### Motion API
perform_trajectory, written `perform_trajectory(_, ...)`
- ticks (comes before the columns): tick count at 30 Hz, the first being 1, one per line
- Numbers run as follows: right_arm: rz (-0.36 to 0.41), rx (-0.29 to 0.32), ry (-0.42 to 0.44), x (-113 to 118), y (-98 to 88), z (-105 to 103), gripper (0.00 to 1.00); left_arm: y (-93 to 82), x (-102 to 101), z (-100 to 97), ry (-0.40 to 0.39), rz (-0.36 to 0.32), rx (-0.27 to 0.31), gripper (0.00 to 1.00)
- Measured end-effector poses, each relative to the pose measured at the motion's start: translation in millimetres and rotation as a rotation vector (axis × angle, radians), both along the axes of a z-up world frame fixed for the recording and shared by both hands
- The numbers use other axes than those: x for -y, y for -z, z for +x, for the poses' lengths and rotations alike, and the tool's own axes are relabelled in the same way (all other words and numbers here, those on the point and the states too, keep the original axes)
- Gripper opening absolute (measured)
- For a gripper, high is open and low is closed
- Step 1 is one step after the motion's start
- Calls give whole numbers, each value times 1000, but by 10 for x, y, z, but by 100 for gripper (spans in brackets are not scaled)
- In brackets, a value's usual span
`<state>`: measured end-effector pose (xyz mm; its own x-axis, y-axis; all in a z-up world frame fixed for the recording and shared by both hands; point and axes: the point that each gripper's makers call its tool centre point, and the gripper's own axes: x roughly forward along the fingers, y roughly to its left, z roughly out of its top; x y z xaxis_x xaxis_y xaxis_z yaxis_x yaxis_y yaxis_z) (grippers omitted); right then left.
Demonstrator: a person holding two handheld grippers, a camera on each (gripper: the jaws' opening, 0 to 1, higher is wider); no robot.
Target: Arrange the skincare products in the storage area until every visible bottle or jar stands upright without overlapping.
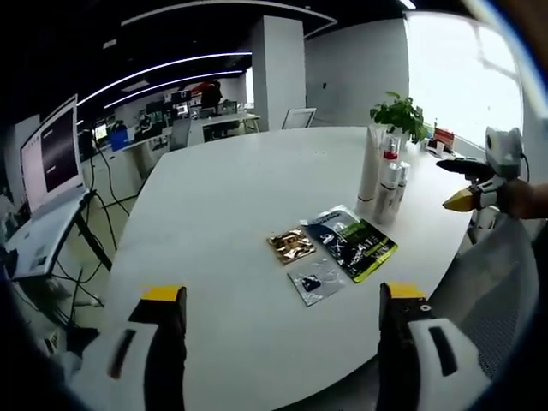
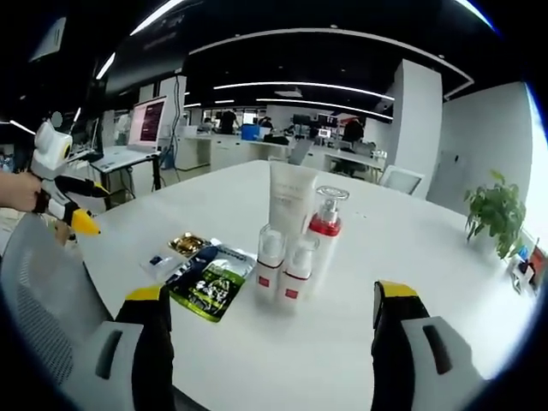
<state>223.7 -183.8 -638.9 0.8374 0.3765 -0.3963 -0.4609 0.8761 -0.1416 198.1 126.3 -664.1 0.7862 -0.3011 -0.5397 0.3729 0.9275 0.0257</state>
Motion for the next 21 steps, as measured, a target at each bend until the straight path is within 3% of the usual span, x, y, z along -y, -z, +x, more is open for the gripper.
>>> perform_trajectory(21, -7, -2, 12, 18, 15, 4, 99, 11, 29, -24, 14, 5, -11, 92)
